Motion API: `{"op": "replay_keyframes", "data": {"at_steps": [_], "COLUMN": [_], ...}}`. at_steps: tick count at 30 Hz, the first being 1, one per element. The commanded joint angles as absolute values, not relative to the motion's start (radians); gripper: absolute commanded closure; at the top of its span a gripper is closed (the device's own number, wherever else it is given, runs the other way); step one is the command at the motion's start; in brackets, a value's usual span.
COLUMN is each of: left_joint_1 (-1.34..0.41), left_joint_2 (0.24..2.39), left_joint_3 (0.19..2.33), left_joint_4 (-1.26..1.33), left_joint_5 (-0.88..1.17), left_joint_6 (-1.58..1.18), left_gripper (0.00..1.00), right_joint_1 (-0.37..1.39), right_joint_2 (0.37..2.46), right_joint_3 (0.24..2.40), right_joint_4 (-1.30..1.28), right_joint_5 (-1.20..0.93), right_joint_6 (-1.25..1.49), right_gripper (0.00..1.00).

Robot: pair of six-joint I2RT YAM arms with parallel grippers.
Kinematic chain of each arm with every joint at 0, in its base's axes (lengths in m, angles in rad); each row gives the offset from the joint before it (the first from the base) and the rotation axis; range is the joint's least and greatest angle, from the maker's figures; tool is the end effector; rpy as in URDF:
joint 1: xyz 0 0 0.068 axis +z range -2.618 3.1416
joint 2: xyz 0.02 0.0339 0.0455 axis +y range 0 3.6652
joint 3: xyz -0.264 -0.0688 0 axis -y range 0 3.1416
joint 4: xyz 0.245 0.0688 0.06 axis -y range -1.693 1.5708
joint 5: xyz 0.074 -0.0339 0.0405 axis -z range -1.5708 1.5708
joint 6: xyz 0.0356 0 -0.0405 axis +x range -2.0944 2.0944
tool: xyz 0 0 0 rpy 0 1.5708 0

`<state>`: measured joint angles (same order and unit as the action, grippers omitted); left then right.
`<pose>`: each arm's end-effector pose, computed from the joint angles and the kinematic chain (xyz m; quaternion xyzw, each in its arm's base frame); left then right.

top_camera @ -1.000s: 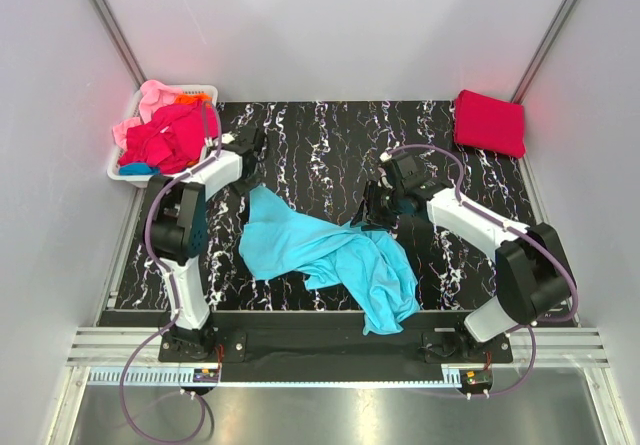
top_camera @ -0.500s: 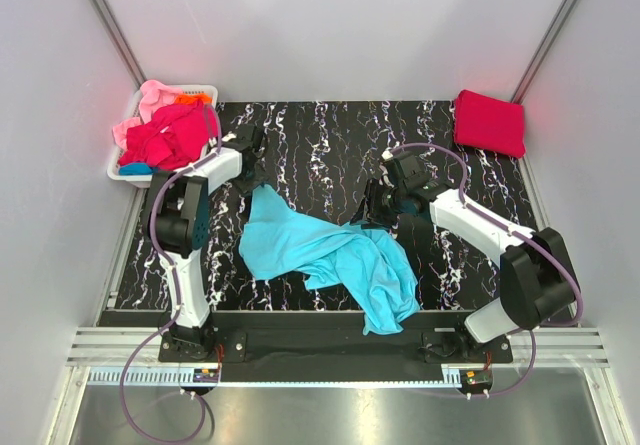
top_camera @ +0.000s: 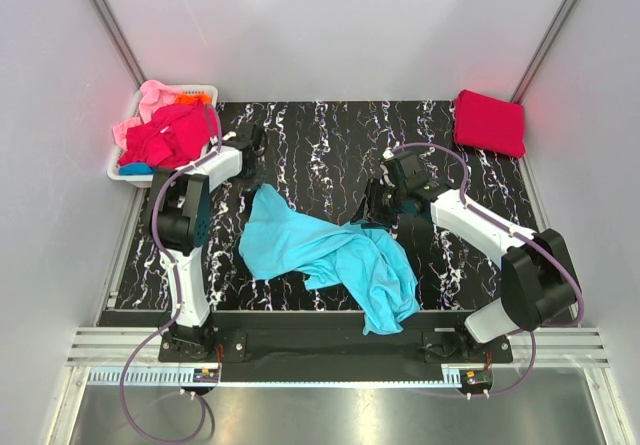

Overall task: Fold and stack the t-shirts
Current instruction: Flatten the tshirt out

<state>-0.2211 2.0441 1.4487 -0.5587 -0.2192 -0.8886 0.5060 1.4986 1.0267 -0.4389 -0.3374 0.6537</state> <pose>0.4123 -0.0847 0.1613 -0.3400 0.9114 -0.0174 0.2311 0.2676 0.1617 0.2339 0.0146 0.9341 0.3079 0.1802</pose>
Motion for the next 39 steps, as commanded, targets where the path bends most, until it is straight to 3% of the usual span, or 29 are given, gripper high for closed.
{"op": "replay_keyframes", "data": {"at_steps": [1, 10, 22, 28, 31, 39], "left_joint_1": [-0.218, -0.247, -0.388, -0.393, -0.394, -0.393], "left_joint_2": [2.053, 1.814, 0.961, 0.637, 0.550, 0.471], "left_joint_3": [1.459, 1.307, 0.905, 0.929, 0.951, 0.934], "left_joint_4": [-0.551, -0.551, -0.701, -0.990, -1.164, -1.308], "left_joint_5": [-0.190, -0.224, -0.219, -0.348, -0.418, -0.514], "left_joint_6": [-0.874, -0.828, -0.802, -0.856, -0.917, -1.032], "left_gripper": [1.00, 1.00, 1.00, 1.00, 1.00, 1.00], "right_joint_1": [0.515, 0.515, 0.515, 0.515, 0.515, 0.526], "right_joint_2": [1.462, 1.477, 1.551, 1.598, 1.641, 1.750], "right_joint_3": [1.032, 1.031, 1.094, 1.126, 1.155, 1.192], "right_joint_4": [-0.433, -0.475, -0.549, -0.569, -0.568, -0.555], "right_joint_5": [-0.324, -0.169, -0.054, -0.006, -0.006, -0.113], "right_joint_6": [0.666, 0.692, 0.638, 0.630, 0.641, 0.631], "right_gripper": [0.57, 0.57, 0.54, 0.52, 0.51, 0.51]}}
